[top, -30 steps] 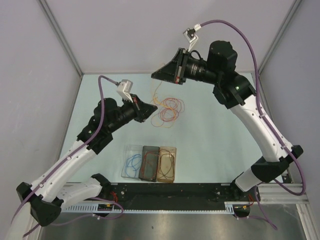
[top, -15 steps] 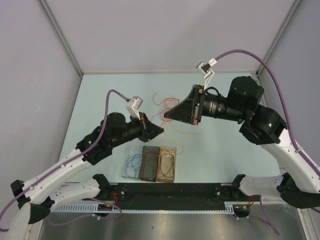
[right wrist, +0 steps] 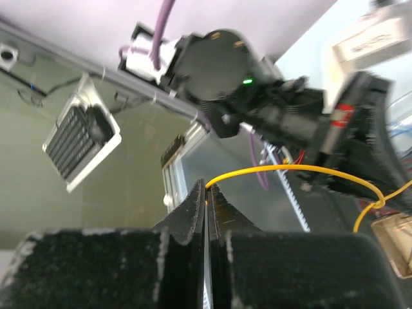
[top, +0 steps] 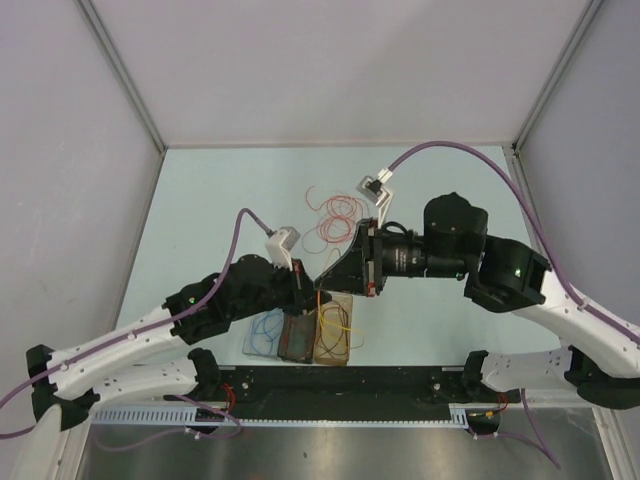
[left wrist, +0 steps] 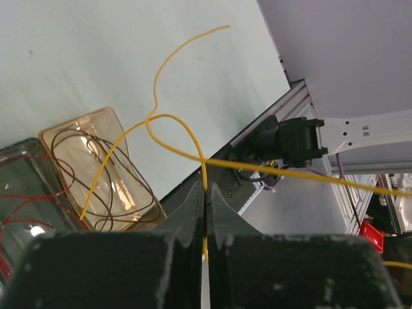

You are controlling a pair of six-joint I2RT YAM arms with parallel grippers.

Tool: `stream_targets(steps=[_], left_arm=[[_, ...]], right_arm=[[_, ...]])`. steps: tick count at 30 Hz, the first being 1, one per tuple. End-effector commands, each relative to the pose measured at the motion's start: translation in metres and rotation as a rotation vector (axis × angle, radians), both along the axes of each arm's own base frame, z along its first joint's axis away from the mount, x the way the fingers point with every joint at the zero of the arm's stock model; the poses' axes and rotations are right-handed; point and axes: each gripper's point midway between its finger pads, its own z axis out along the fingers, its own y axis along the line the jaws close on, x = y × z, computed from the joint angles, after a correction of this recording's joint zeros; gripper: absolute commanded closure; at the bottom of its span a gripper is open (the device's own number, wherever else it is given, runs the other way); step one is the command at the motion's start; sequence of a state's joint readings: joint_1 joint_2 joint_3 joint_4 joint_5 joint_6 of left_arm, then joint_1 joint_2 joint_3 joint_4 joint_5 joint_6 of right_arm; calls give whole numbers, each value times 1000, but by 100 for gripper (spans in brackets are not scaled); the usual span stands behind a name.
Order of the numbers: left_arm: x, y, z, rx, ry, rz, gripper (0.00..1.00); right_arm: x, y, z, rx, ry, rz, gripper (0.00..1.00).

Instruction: Untangle the cables

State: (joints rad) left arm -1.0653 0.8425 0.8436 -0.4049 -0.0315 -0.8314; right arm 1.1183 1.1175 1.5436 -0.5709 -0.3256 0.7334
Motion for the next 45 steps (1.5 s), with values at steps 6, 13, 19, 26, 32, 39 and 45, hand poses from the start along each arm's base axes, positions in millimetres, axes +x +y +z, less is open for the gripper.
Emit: stream_targets(steps=[6,13,19,26,32,39,45], left_arm=[[-8,5,-26,6,57,35,100],[-13,-2,-41,-1,83,3,100],[-23,-21,-46,-33,119,-58,100],[-30,-33,-52,-18,151,-49,100],[-23,-21,-65,-4,174,42,100],[-18,4,-82,0,205,159,100],[-22,25,-103,33,235,202,100]], right_arm=[[-32,32,-11,-12,25,108,100],[-47,35,-24,-33,48,182,100],[-65,33,-32,-43,74,290,100],[-80,26,-44,-64,96,379,100],[-86,36,-52,-59,104,450,100],[-89,62,-60,-39,132,536,100],[-75,73,-71,-60,166,504,100]])
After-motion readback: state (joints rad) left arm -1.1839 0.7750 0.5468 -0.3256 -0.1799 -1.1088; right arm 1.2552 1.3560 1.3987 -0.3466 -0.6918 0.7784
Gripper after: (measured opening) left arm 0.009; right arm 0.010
